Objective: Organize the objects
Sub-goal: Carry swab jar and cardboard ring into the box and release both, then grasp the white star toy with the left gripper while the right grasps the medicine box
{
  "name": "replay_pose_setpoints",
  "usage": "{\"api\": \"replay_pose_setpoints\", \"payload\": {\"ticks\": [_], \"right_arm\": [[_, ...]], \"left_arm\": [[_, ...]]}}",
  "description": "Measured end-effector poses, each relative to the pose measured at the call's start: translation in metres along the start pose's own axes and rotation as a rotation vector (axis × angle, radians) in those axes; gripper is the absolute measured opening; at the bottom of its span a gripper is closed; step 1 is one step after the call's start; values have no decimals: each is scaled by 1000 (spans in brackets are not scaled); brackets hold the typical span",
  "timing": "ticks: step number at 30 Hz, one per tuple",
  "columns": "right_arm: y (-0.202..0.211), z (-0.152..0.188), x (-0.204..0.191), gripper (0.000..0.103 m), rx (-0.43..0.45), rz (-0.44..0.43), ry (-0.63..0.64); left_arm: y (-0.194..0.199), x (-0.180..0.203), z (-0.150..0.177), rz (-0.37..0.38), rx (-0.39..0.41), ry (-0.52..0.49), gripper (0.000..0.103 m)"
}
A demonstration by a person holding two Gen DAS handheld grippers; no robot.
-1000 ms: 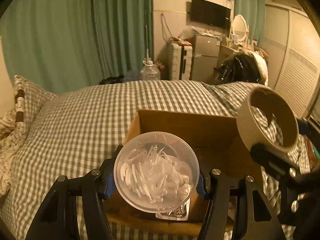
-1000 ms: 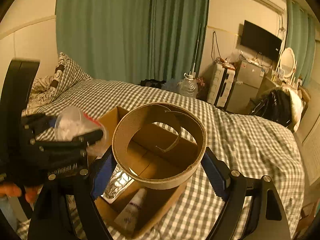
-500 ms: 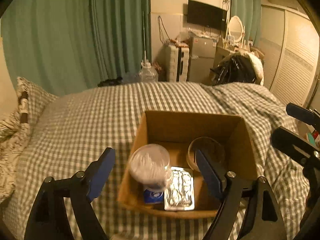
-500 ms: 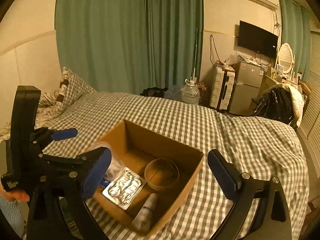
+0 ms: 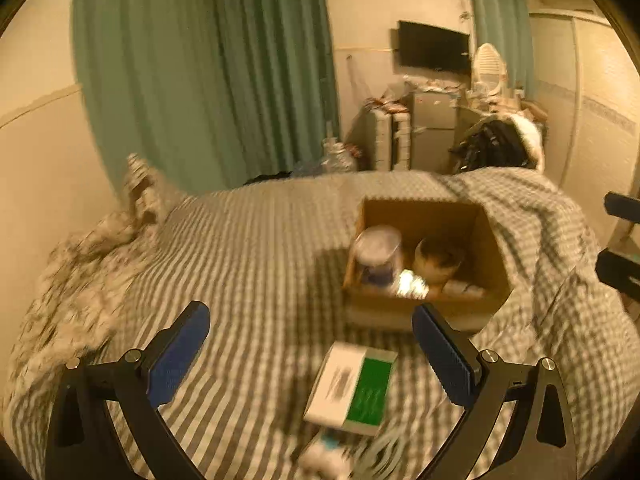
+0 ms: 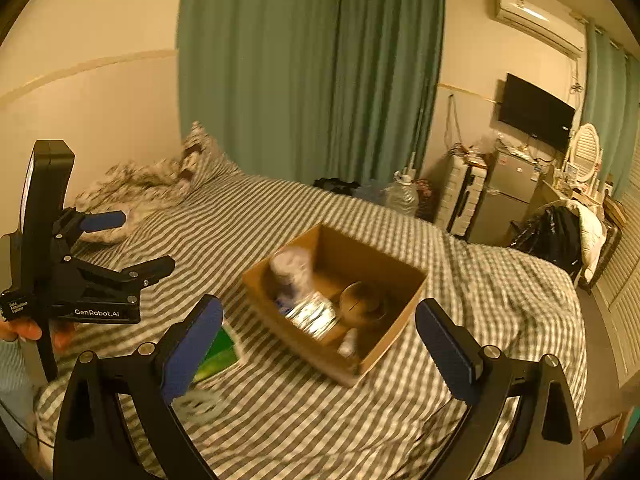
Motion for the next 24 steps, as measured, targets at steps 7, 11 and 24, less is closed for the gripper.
{"api": "replay_pose_setpoints", "payload": {"ticks": [7,11,24], "right_arm": [[-34,62,-43,98,-92,-77,-1],[-65,93,-54,98,-144,-58,24],[-135,142,-51,97,-288,-108,-33]], "left_arm": [[-22,-10,89,-33,-96,27,103],[-56,-4,129,19,-226,60,103],[-117,3,162,75,-411,115,68]]}}
Point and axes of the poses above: each gripper's, at about its wrist camera, not at the fingertips, and y roughly against the way its jaws point, x to its right, z to its underside, the point moved 2 cm from there along -y, roughly the way its jaws point, and after that the axes turned 4 degrees about -x, right-handed, at the moved point
